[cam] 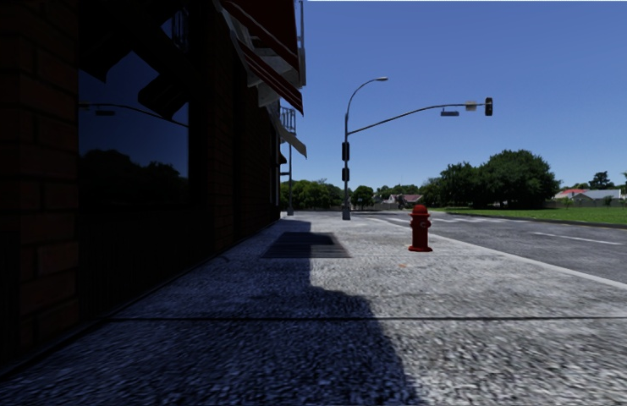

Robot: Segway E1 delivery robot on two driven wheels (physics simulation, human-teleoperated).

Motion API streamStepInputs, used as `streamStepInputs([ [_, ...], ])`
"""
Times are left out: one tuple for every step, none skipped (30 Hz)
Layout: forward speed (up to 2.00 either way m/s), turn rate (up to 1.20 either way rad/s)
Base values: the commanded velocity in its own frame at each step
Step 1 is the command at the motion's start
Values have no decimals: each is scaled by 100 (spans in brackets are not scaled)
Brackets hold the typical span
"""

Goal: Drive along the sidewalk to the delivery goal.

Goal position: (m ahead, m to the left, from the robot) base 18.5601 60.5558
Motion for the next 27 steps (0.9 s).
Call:
streamStepInputs([
  [200, 0],
  [200, 0],
  [200, 0],
  [200, 0],
  [200, 0],
  [200, 0],
  [200, 0],
  [200, 0],
  [200, 0],
  [200, 0],
  [200, 0],
  [200, 0],
  [200, 0],
  [200, 0],
  [200, 0],
  [200, 0],
  [200, 0],
  [200, 0],
  [200, 0],
  [200, 0],
  [200, 0],
  [200, 0],
  [200, 0],
  [200, 0],
  [200, 0],
  [200, 0],
  [200, 0],
])
